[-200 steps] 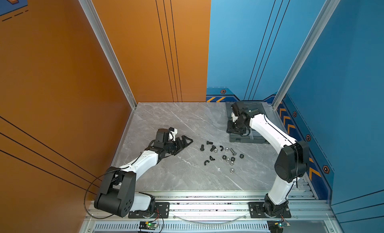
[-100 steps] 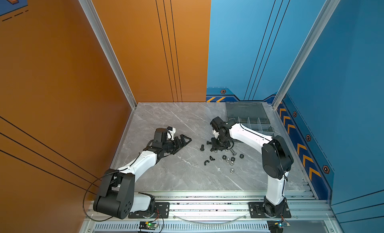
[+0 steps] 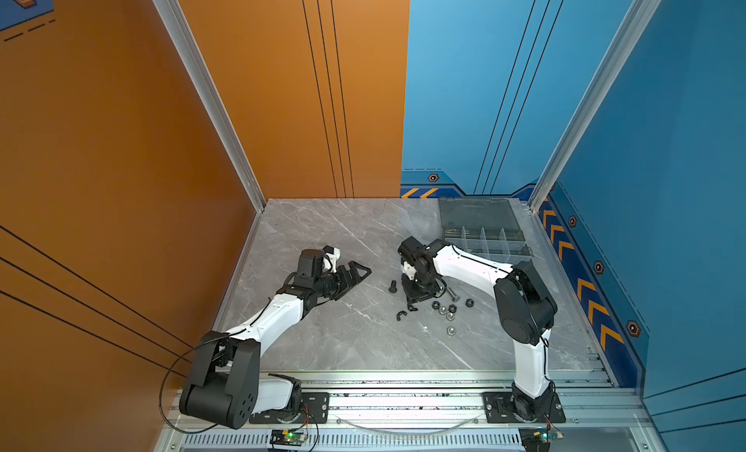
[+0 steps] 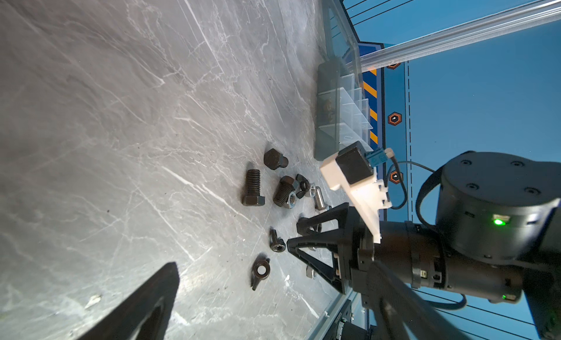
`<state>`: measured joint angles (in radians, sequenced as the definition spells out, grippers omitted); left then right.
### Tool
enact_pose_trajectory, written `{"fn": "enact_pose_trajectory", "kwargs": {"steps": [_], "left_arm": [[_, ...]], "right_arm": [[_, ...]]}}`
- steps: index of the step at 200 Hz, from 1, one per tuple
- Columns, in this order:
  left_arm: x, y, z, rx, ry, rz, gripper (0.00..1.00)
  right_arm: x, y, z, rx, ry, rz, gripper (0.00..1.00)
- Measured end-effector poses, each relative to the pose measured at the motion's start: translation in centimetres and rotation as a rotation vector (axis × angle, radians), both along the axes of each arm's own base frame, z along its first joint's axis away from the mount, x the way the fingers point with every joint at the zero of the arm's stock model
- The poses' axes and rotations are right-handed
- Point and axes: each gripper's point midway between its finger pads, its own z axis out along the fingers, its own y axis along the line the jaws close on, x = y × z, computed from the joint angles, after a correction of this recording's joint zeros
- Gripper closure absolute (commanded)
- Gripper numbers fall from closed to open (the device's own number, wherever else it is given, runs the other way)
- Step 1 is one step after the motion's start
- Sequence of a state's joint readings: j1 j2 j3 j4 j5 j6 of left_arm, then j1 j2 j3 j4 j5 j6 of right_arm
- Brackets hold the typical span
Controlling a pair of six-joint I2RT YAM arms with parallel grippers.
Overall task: Sort the screws and nuts into containers
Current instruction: Pick up the nut from the center of the table.
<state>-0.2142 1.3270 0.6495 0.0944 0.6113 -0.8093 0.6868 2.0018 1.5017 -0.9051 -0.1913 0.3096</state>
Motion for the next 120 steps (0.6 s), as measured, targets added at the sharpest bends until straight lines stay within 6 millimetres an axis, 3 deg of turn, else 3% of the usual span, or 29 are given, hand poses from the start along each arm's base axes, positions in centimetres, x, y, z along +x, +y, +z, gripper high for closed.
{"fn": "enact_pose_trajectory", "kwargs": {"steps": [44, 120], "left_arm": [[-0.5, 0.3, -1.0, 0.005, 0.023, 0.006, 0.02], [-0.3, 0.6, -0.9, 0.002, 0.02, 0.014, 0.02]], "right_arm": [[-0.8, 0.2, -0.7, -0.012, 0.017, 0.024, 0.62], [-1.8, 1.3, -2.0, -0.014, 0.031, 0.074, 0.66]]}}
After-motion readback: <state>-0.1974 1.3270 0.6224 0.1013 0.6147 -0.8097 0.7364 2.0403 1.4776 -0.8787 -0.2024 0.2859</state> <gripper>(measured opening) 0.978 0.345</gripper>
